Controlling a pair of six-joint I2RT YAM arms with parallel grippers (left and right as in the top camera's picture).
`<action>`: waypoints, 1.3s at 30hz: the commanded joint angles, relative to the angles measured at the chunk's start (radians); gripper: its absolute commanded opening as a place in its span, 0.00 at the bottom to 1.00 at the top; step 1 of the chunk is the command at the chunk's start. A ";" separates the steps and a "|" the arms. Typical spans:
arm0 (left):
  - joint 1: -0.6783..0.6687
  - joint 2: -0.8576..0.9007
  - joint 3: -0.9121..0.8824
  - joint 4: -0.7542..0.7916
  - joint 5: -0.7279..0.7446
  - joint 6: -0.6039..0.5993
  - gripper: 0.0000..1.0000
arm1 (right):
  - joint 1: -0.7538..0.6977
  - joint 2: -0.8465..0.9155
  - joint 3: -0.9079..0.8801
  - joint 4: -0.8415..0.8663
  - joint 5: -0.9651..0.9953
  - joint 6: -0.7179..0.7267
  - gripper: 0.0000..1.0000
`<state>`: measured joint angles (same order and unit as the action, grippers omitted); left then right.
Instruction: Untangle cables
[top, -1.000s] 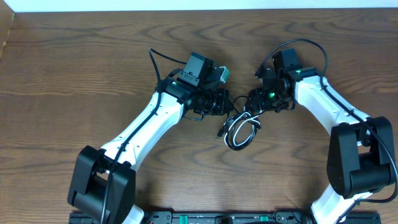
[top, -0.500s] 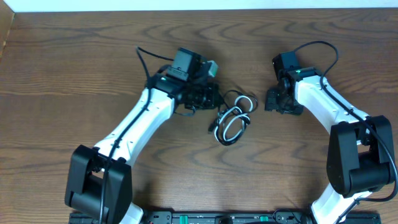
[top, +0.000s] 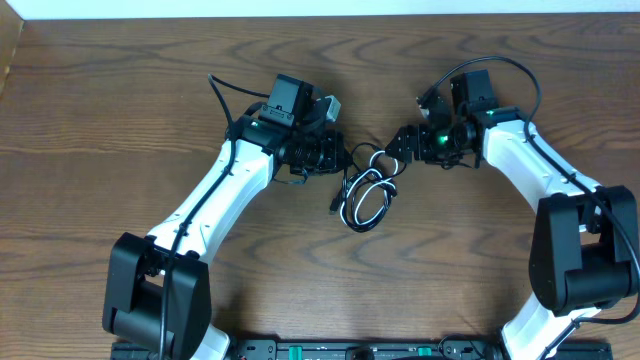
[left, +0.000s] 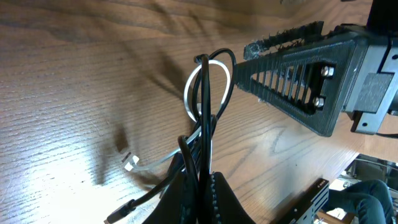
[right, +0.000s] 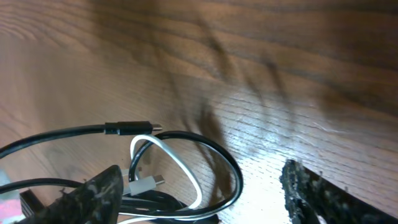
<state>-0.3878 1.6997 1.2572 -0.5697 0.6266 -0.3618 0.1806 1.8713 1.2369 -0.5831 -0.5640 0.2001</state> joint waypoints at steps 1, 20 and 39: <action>0.001 -0.030 0.008 0.006 0.021 0.010 0.07 | 0.039 0.014 0.010 -0.016 0.053 0.003 0.75; 0.145 -0.031 0.013 0.032 0.124 0.007 0.07 | -0.019 0.066 0.011 -0.324 0.905 0.389 0.59; 0.224 -0.030 0.013 -0.035 0.061 0.100 0.07 | -0.159 -0.011 0.025 -0.267 -0.051 -0.176 0.01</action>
<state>-0.1295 1.6939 1.2572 -0.6022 0.6964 -0.2863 0.0029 1.9308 1.2396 -0.8608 -0.2077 0.1791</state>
